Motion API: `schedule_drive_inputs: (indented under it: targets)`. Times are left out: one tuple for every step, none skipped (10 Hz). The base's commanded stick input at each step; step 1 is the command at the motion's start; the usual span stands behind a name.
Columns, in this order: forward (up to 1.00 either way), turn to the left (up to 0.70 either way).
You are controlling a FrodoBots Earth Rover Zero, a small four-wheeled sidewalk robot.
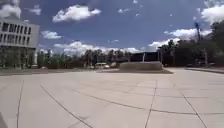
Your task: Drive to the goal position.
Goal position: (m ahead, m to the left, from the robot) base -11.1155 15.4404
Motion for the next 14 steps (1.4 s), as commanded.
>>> schedule_drive_inputs:
  targets:
    - [0.00,0.70]
    - [0.00,0.70]
    - [0.00,0.70]
    - [0.00,0.70]
    - [0.00,0.70]
    - [0.00,0.70]
    - [0.00,0.70]
    - [0.00,0.70]
    - [0.00,0.70]
    - [0.00,0.70]
    - [0.00,0.70]
    - [0.00,0.70]
    - [0.00,0.70]
    - [0.00,0.70]
